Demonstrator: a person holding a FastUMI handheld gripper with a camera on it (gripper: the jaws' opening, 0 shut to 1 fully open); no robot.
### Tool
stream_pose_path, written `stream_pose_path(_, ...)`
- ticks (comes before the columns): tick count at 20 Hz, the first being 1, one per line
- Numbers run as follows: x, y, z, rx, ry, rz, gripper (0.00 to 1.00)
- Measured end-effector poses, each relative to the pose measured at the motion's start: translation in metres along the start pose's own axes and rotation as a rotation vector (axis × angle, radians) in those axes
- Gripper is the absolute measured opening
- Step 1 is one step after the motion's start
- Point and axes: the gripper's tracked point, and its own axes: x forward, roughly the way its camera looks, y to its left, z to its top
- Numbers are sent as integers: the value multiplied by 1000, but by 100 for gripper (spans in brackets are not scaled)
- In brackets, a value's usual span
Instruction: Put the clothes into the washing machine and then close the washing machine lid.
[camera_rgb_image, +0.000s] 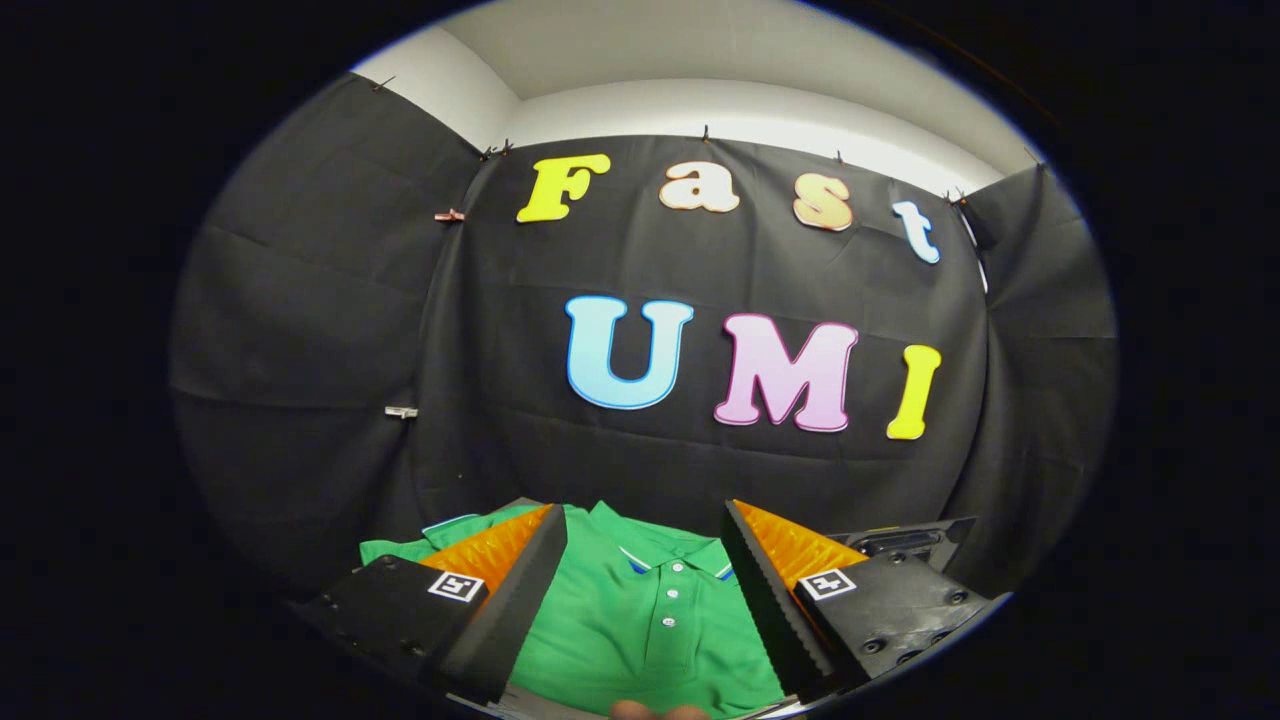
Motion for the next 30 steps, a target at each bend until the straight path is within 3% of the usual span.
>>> stream_pose_path(8,44,-15,-59,25,350,39,99)
stream_pose_path(11,59,-19,-110,45,565,26,99)
stream_pose_path(13,58,-17,-159,76,780,21,99)
stream_pose_path(15,72,-16,-157,63,777,21,100)
stream_pose_path(18,65,-6,-155,4,761,111,66)
stream_pose_path(21,66,-10,-150,-56,712,113,28)
stream_pose_path(23,67,-11,-150,-88,692,121,28)
stream_pose_path(24,66,-10,-149,-83,692,120,8)
stream_pose_path(30,56,-14,-107,-11,616,140,8)
